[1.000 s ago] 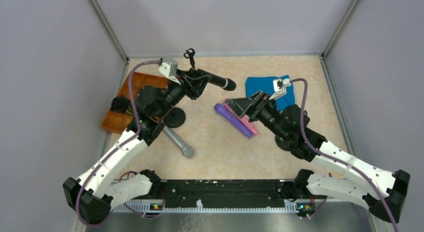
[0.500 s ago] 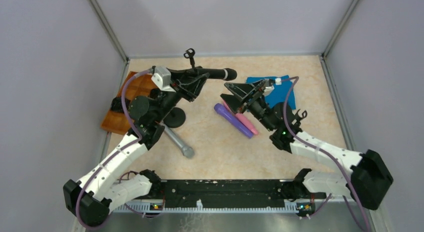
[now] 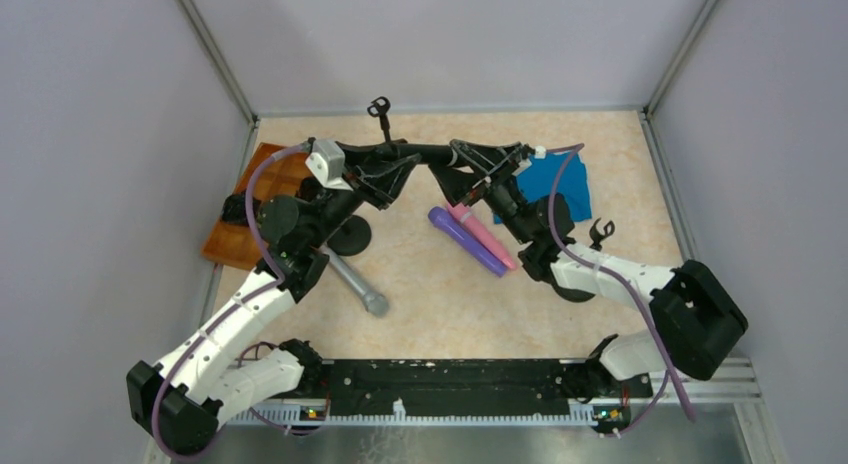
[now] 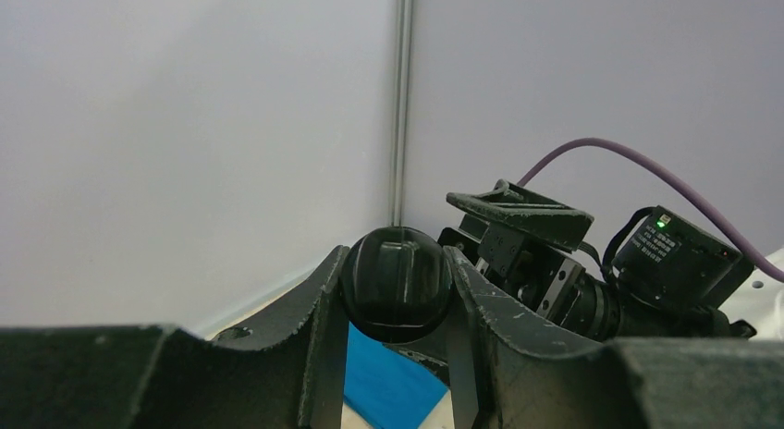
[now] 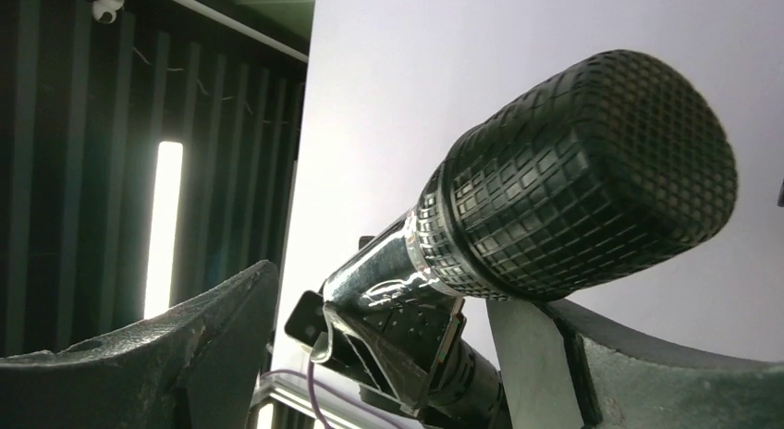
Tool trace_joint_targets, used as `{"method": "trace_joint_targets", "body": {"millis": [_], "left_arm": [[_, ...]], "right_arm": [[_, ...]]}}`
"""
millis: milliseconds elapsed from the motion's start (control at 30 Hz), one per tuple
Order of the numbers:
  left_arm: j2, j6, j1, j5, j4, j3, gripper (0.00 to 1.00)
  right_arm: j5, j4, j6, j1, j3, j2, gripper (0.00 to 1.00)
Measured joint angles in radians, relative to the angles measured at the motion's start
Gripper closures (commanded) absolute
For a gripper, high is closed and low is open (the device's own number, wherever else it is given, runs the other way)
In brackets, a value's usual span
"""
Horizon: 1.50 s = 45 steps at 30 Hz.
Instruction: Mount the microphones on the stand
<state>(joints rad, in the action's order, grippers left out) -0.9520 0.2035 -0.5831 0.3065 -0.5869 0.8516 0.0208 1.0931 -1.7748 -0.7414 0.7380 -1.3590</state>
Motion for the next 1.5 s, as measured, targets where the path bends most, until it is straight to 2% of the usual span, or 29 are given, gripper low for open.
{"method": "trace_joint_targets", "body": {"millis": [200, 333, 400, 433, 500, 600, 700, 833, 900, 933, 1033, 1133, 1333, 1500], "left_arm": [[0.012, -0.008, 0.003, -0.008, -0.024, -0.023, 1.0], [0.02, -0.007, 0.006, 0.002, -0.046, -0.044, 1.0], [0.023, -0.006, 0.007, 0.013, -0.049, -0.049, 0.96], [0.024, -0.007, 0.009, 0.018, -0.05, -0.055, 0.91], [0.027, -0.011, 0.011, 0.019, -0.05, -0.061, 0.73], [0.041, -0.017, 0.014, 0.01, -0.048, -0.07, 0.56], [0.064, -0.013, 0.014, 0.005, -0.037, -0.082, 0.38], [0.103, 0.016, 0.004, 0.033, 0.006, -0.099, 0.28], [0.111, 0.022, 0.002, 0.042, 0.021, -0.1, 0.04], [0.112, 0.023, 0.002, 0.044, 0.027, -0.1, 0.02], [0.111, 0.029, 0.001, 0.045, 0.06, -0.1, 0.01], [0.109, 0.029, 0.001, 0.044, 0.116, -0.09, 0.01], [0.103, 0.013, 0.001, 0.022, 0.238, -0.031, 0.01], [0.103, -0.014, 0.001, -0.009, 0.302, -0.017, 0.01]], "right_arm": [[0.0, 0.046, -0.024, 0.0, 0.019, -0.062, 0.4], [-0.021, 0.083, -0.021, 0.001, 0.024, -0.09, 0.67], [-0.031, 0.127, -0.032, 0.005, 0.026, -0.114, 0.79], [-0.037, 0.146, -0.029, 0.006, 0.031, -0.124, 0.83], [-0.037, 0.172, -0.025, 0.011, 0.042, -0.143, 0.91], [-0.025, 0.213, -0.023, 0.011, 0.056, -0.175, 1.0], [-0.007, 0.238, -0.021, 0.011, 0.065, -0.194, 1.0], [-0.028, 0.271, 0.012, 0.053, 0.09, -0.202, 1.0], [-0.031, 0.275, 0.042, 0.071, 0.101, -0.201, 1.0], [-0.029, 0.274, 0.061, 0.079, 0.102, -0.199, 1.0], [-0.004, 0.234, 0.132, 0.092, 0.102, -0.177, 1.0], [0.03, 0.122, 0.245, 0.098, 0.102, -0.111, 1.0], [0.051, -0.18, 0.62, 0.103, 0.102, 0.119, 1.0], [0.052, -0.379, 0.87, 0.103, 0.14, 0.251, 1.0]]}}
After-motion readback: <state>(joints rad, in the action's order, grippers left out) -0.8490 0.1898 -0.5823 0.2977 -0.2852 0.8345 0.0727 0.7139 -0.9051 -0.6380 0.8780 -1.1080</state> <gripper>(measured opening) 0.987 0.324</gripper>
